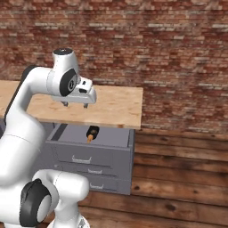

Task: Restock the sink supplies by placing the sponge and soap dispenser on the counter and next to the sink. Make sure the soap dispenser is upright.

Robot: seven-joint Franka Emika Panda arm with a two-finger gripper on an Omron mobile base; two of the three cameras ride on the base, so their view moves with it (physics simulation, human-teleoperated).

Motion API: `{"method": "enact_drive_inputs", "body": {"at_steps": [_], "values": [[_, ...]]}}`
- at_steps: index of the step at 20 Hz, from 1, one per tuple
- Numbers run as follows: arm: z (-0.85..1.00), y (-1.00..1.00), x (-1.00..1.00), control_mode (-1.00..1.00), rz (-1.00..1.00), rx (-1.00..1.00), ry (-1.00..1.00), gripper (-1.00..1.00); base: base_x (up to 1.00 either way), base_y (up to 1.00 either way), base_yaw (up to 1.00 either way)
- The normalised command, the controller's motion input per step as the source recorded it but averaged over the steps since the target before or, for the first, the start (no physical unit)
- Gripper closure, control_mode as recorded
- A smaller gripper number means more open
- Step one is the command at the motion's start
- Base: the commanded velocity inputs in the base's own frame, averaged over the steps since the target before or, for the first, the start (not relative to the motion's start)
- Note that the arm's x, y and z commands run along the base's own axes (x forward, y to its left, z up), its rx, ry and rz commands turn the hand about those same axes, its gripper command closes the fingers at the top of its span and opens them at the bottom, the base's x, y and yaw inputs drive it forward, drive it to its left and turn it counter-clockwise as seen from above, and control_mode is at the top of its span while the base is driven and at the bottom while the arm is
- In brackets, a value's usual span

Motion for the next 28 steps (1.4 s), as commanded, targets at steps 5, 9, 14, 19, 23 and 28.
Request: {"method": "enact_drive_inputs", "body": {"at_steps": [5, 9, 14, 19, 23, 28], "values": [[-0.01, 0.0, 0.0, -1.0, 0.0, 0.0, 0.0, -1.0, 0.0, 0.0, 0.0], [-0.31, 0.13, 0.56, -1.0, 0.0, 0.0, 0.0, -1.0, 0.0, 0.0, 0.0], [-0.74, 0.32, 0.99, -1.0, 0.0, 0.01, 0.07, -1.0, 0.0, 0.0, 0.0], [-0.88, 0.31, 0.57, -1.0, 0.0, 0.0, 0.12, -1.0, 0.0, 0.0, 0.0], [-0.93, 0.22, 0.0, -1.0, 0.0, 0.0, 0.14, -1.0, 0.0, 0.0, 0.0], [-0.88, 0.18, -0.01, -1.0, 0.0, 0.0, 0.12, -1.0, 0.0, 0.0, 0.0]]}}
